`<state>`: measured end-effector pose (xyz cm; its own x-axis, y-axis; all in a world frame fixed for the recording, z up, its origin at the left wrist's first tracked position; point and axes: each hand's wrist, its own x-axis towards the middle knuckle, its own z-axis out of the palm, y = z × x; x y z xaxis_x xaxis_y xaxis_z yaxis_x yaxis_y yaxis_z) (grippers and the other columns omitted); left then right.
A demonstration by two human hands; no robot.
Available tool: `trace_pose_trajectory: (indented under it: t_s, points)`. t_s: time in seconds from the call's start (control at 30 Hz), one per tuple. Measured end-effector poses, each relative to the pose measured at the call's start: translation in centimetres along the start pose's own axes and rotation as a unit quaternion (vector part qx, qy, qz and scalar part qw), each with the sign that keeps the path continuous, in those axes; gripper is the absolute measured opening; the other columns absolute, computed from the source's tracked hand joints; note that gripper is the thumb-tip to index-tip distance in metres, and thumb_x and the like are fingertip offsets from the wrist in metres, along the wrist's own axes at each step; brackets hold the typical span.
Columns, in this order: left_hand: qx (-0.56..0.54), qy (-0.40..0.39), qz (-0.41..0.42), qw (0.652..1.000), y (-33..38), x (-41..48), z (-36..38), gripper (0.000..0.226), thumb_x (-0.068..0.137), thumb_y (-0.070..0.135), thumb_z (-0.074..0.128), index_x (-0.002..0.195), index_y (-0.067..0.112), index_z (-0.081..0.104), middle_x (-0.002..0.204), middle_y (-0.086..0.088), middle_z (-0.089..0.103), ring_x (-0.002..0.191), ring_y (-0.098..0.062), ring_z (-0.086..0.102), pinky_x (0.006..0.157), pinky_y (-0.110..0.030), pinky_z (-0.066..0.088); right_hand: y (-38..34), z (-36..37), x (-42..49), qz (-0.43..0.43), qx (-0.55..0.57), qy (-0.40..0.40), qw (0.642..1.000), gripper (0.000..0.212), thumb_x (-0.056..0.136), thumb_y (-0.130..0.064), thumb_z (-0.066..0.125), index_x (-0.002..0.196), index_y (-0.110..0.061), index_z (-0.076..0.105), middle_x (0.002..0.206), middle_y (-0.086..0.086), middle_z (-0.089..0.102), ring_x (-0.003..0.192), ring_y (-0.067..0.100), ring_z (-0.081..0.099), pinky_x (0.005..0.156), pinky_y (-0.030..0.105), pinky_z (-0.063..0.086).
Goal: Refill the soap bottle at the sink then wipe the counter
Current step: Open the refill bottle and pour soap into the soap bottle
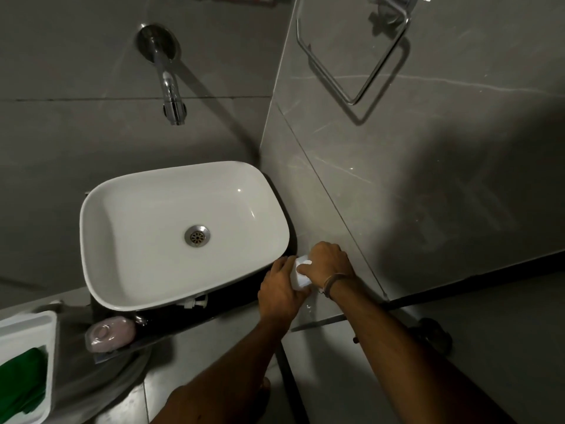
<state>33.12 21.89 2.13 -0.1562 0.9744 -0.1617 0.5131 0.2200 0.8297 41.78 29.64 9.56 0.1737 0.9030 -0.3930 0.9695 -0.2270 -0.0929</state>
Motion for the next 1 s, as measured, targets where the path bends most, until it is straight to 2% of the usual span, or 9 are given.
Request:
trace_pose_trajectory:
  t_s: [0.13,0.3,0.47,0.6,0.7,0.77,0.83,0.9,1.0]
  points:
    - [-0.091,-0.011,-0.018,0.996,-0.8,0.4,-0.2,0.081,0.08,0.043,0.092,0.15,0.021,0.058,0.143,-0.003,0.069,0.13,-0.023,0.066,0.11,-0.038,0.055,-0.2,0.1,-0.2,-0.015,-0.023,0.003,1.0,0.057,0.077,-0.054,0.08,0.115,-0.013,0.07,0.114,0.011,0.073,0.103,0.031,0.07,0.084,0.04,0.058]
    - [-0.147,0.0,-0.015,0.989,-1.8,0.6,-0.3,0.072,0.078,0.034,0.095,0.141,0.014,0.067,0.134,-0.006,0.075,0.123,-0.024,0.071,0.107,-0.048,0.058,-0.3,0.0,-0.3,-0.1,-0.086,0.008,0.991,0.046,0.08,-0.042,0.08,0.113,-0.012,0.073,0.11,0.011,0.075,0.097,0.029,0.071,0.084,0.037,0.06]
    - [-0.159,0.005,-0.012,0.987,-2.1,0.5,-0.3,0.072,0.074,0.037,0.096,0.138,0.018,0.069,0.13,-0.003,0.077,0.119,-0.023,0.072,0.103,-0.043,0.061,-0.3,-1.0,-1.0,-0.193,-0.111,-0.037,0.974,0.038,0.089,-0.029,0.075,0.126,-0.023,0.071,0.129,0.008,0.07,0.114,0.028,0.067,0.102,0.041,0.054]
    - [-0.163,0.009,-0.005,0.987,-2.0,0.5,-0.5,0.078,0.066,0.066,0.08,0.133,0.027,0.071,0.125,0.002,0.078,0.115,-0.018,0.073,0.099,-0.039,0.062,-0.4,-1.6,-1.8,-0.157,-0.122,-0.048,0.979,0.086,0.062,-0.044,0.093,0.135,-0.018,0.056,0.123,0.008,0.069,0.11,0.031,0.067,0.094,0.045,0.057]
    - [-0.169,0.008,-0.008,0.986,-1.8,0.3,-0.4,0.083,0.066,0.068,0.079,0.136,0.024,0.069,0.127,0.001,0.077,0.116,-0.014,0.071,0.101,-0.034,0.06,-0.9,-1.5,-1.8,-0.101,-0.129,-0.044,0.985,0.063,0.081,-0.055,0.077,0.127,-0.013,0.065,0.122,0.011,0.07,0.109,0.03,0.068,0.096,0.04,0.056]
    - [-0.167,0.004,-0.012,0.986,-1.8,0.4,-0.5,0.077,0.072,0.052,0.091,0.139,0.021,0.068,0.13,-0.002,0.076,0.12,-0.019,0.071,0.104,-0.035,0.058,-1.1,-1.4,-2.0,-0.133,-0.125,-0.035,0.983,0.041,0.092,-0.038,0.069,0.127,-0.017,0.068,0.125,0.008,0.07,0.113,0.029,0.067,0.098,0.04,0.055]
    - [-0.167,0.006,-0.013,0.986,-1.8,0.5,-0.5,0.069,0.076,0.038,0.094,0.138,0.02,0.069,0.13,-0.002,0.076,0.12,-0.02,0.071,0.104,-0.036,0.058,-0.9,-1.4,-2.0,-0.173,-0.101,-0.033,0.979,0.05,0.086,-0.027,0.074,0.134,-0.022,0.063,0.13,0.006,0.068,0.118,0.029,0.065,0.101,0.043,0.054]
    - [-0.162,0.013,-0.011,0.987,-1.7,0.4,-0.5,0.064,0.076,0.039,0.092,0.134,0.023,0.071,0.125,0.0,0.078,0.114,-0.016,0.071,0.101,-0.032,0.058,-0.9,-1.3,-2.1,-0.156,-0.084,-0.023,0.984,0.065,0.077,-0.042,0.082,0.135,-0.021,0.06,0.126,0.006,0.069,0.113,0.03,0.066,0.097,0.046,0.056]
    - [-0.152,0.016,-0.01,0.988,-1.7,0.4,-0.4,0.065,0.078,0.036,0.093,0.137,0.022,0.069,0.127,0.0,0.077,0.115,-0.013,0.07,0.101,-0.033,0.059,-1.3,-0.7,-2.0,-0.141,-0.108,0.005,0.984,0.04,0.087,-0.043,0.072,0.119,-0.018,0.07,0.116,0.007,0.074,0.103,0.028,0.07,0.091,0.041,0.058]
